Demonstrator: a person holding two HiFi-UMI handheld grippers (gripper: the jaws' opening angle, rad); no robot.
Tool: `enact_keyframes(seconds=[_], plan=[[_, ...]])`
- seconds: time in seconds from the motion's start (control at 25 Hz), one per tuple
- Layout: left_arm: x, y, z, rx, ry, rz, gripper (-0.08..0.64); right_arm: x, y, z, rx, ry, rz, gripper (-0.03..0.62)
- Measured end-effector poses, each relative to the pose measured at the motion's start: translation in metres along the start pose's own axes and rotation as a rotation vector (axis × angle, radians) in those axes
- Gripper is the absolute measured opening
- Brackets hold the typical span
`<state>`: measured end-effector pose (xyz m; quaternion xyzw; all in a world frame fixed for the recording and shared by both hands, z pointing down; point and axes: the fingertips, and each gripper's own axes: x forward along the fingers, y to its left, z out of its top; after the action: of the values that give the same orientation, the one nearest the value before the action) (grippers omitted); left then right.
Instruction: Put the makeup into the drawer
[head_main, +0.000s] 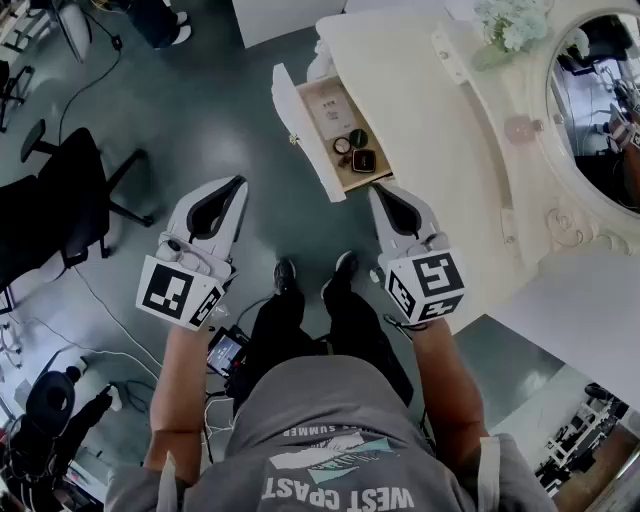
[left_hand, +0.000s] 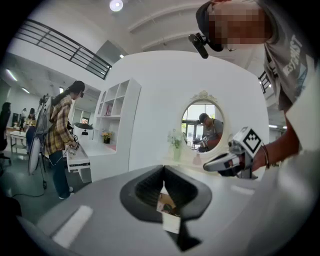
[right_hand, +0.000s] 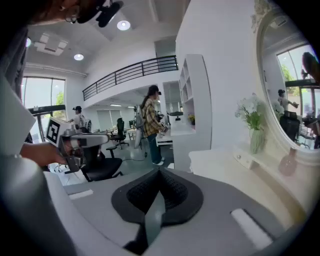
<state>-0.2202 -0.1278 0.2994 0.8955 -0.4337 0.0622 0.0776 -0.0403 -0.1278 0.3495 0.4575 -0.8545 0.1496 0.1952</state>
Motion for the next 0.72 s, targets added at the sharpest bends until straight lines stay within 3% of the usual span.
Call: enact_keyframes(seconds=[0.36, 0.72], plan=[[-0.041, -0.027, 0.044, 0.045, -0.042, -0.022, 0.002, -0.082, 0.076, 0.069, -0.101, -0.120, 0.091, 0.000], [-0.073, -0.049, 0.068, 0.080, -0.066, -0.068, 0.002, -0.141, 0.110, 0.103, -0.174, -0.201, 0.074, 0.000]])
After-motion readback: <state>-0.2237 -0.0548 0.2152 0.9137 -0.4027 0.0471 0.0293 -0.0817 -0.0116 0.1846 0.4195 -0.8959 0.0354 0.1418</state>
